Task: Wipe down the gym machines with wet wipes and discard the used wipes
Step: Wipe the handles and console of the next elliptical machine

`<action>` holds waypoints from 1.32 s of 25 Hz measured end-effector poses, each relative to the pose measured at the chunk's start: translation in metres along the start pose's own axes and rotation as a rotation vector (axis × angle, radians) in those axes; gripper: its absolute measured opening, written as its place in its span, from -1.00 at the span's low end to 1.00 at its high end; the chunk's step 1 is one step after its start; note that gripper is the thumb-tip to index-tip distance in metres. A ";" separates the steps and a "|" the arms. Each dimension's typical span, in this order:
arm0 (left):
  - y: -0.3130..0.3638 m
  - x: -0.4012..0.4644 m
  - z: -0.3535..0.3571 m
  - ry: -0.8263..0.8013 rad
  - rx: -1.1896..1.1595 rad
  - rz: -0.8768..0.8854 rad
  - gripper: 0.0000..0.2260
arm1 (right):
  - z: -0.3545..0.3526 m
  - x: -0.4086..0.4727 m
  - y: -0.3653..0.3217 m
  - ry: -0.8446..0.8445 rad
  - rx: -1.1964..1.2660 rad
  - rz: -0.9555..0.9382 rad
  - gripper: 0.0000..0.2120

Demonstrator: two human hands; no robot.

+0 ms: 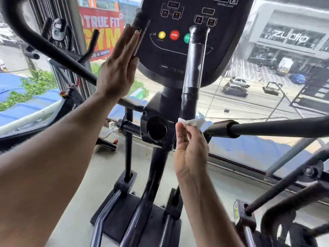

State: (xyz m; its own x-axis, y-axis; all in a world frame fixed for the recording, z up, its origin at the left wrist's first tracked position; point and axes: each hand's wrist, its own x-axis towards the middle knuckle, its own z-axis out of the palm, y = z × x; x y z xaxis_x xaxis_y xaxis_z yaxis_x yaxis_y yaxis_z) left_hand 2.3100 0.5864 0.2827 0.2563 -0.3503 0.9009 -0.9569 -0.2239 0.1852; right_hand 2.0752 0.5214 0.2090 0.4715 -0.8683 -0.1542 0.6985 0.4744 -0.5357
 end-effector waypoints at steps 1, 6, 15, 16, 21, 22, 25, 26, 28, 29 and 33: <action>0.000 -0.001 0.000 0.009 -0.003 0.010 -0.56 | -0.002 0.003 0.001 0.001 0.009 0.003 -0.82; -0.001 0.003 0.001 0.032 0.016 0.081 -0.56 | -0.021 0.040 0.010 0.124 0.129 0.082 -0.84; -0.005 0.001 0.003 0.030 0.044 0.048 -0.55 | -0.055 0.132 0.022 0.284 0.122 0.086 -0.78; -0.003 0.001 0.003 0.027 0.048 0.048 -0.55 | -0.058 0.141 0.023 0.304 0.120 0.089 -0.77; -0.005 0.002 0.004 0.039 0.062 0.057 -0.55 | -0.075 0.182 0.026 0.339 0.020 0.114 -0.81; -0.005 0.003 0.004 0.038 0.066 0.058 -0.55 | -0.078 0.190 0.026 0.342 -0.037 0.136 -0.82; -0.002 0.002 0.005 0.030 0.077 0.039 -0.55 | -0.084 0.209 0.021 0.301 -0.176 0.184 -0.75; -0.002 0.001 0.005 0.030 0.080 0.034 -0.55 | -0.086 0.213 0.019 0.277 -0.200 0.193 -0.74; -0.003 0.000 0.005 0.033 0.090 0.026 -0.55 | -0.092 0.218 0.022 0.233 -0.221 0.216 -0.76; -0.003 0.000 0.006 0.029 0.092 0.024 -0.55 | -0.093 0.217 0.026 0.215 -0.227 0.225 -0.79; -0.007 -0.001 0.007 0.017 0.107 0.028 -0.54 | -0.089 0.221 0.046 0.234 -0.267 0.214 -0.85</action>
State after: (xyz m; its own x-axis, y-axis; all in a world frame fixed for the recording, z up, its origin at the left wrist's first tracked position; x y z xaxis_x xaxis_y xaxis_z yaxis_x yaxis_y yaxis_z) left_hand 2.3170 0.5816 0.2774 0.2263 -0.3425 0.9119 -0.9433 -0.3106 0.1174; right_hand 2.1632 0.3386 0.0768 0.4348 -0.7779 -0.4537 0.4194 0.6208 -0.6624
